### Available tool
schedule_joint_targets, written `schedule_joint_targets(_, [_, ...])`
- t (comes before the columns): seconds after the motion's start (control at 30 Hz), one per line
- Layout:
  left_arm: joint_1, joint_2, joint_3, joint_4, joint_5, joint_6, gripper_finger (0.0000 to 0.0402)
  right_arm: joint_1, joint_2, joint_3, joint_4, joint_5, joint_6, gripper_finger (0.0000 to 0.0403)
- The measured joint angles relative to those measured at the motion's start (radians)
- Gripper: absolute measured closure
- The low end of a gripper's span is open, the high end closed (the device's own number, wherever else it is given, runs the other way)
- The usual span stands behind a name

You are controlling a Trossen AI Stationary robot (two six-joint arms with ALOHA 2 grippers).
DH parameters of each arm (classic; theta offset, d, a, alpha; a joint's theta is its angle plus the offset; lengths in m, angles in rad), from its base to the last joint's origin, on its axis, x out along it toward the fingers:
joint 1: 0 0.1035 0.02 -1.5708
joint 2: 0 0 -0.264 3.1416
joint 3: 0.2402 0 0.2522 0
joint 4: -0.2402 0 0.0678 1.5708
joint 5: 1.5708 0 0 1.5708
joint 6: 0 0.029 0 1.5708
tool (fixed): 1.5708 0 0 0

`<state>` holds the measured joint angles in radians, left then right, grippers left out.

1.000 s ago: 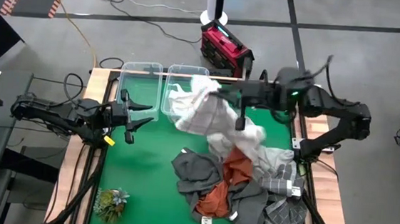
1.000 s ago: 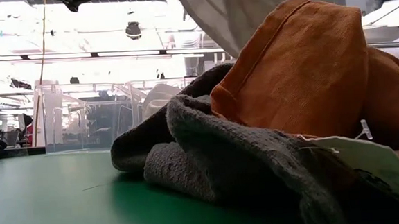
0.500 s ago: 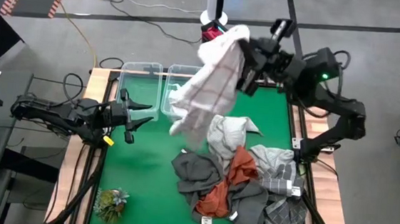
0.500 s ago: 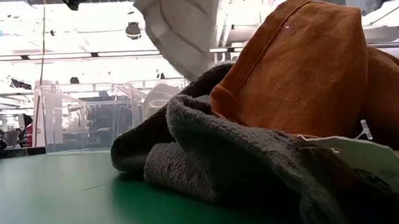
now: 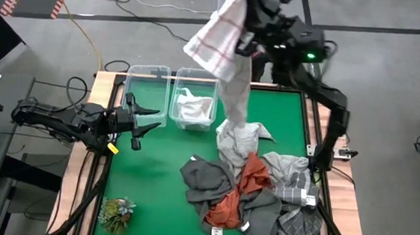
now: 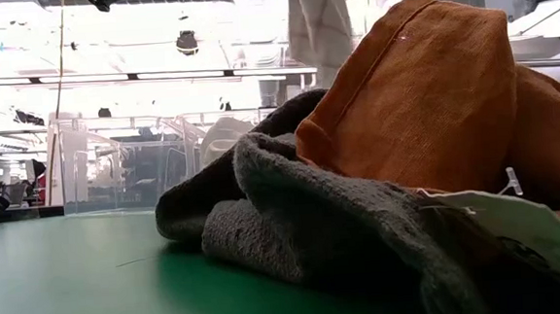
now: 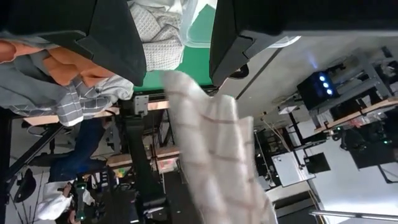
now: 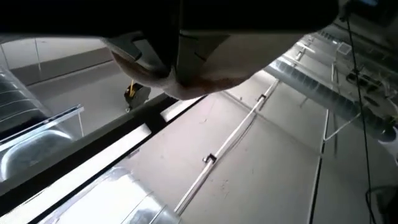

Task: Sort towels by color in basket
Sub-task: Put the white towel into the right transparent bin

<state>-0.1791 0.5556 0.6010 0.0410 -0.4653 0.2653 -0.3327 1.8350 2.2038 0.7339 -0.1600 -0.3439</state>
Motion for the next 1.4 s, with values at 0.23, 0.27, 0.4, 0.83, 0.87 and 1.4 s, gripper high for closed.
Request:
schedule_joint_targets(0.23, [0.001,0.000,0.000,-0.002,-0.006,0.004,0.0235,-0.042,0.123,0.122,0.087,-0.003,0.082,0.0374])
schedule_joint_targets(0.27, [0.001,0.000,0.000,-0.004,-0.008,0.005,0.0235,-0.045,0.132,0.122,0.082,-0.003,0.084,0.0373])
schedule_joint_targets(0.4, [0.008,0.000,0.000,-0.013,-0.023,0.005,0.0235,-0.060,0.138,0.131,0.072,-0.004,0.129,0.0374])
schedule_joint_targets(0.83, [0.087,0.019,0.000,-0.020,-0.030,-0.020,0.0235,-0.081,0.152,0.136,0.212,-0.008,0.394,0.0373])
schedule_joint_targets(0.87, [0.093,0.021,0.000,-0.019,-0.030,-0.020,0.0235,-0.079,0.164,0.135,0.196,0.000,0.398,0.0373])
schedule_joint_targets(1.4, [0.107,0.033,0.000,-0.007,-0.030,-0.003,0.0235,-0.141,0.279,0.133,0.041,-0.002,0.439,0.0373])
